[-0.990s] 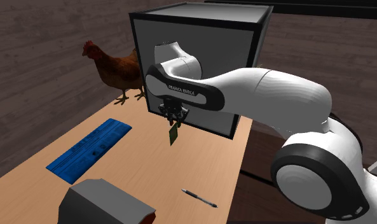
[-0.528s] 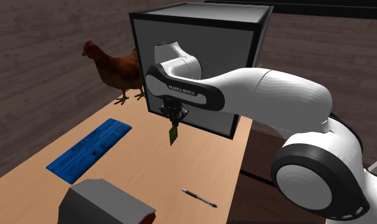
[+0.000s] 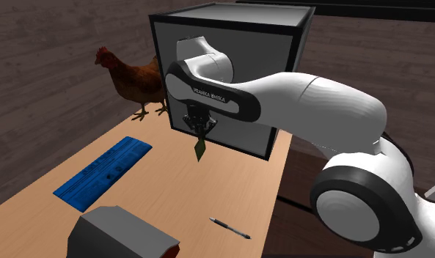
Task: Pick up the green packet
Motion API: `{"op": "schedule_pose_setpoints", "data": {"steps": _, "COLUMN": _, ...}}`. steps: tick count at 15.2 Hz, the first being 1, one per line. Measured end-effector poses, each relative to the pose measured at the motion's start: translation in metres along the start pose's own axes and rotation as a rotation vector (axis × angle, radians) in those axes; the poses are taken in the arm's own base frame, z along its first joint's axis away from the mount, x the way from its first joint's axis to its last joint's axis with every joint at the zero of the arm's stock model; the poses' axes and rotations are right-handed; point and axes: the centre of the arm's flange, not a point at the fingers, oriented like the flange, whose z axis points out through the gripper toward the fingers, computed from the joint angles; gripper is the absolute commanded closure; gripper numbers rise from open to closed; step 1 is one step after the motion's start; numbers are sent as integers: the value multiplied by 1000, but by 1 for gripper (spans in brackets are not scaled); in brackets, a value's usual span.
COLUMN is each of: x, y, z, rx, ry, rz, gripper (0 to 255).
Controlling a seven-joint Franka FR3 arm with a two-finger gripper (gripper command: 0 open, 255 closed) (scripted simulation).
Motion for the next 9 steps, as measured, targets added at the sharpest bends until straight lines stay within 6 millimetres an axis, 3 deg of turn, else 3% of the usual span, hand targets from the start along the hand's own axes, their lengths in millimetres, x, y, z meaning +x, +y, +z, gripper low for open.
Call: {"op": "schedule_pose_setpoints", "data": {"steps": 9, "x": -1, "y": 2, "z": -45, "rx": 0, "ry": 0, "rz": 0, "gripper": 255}}
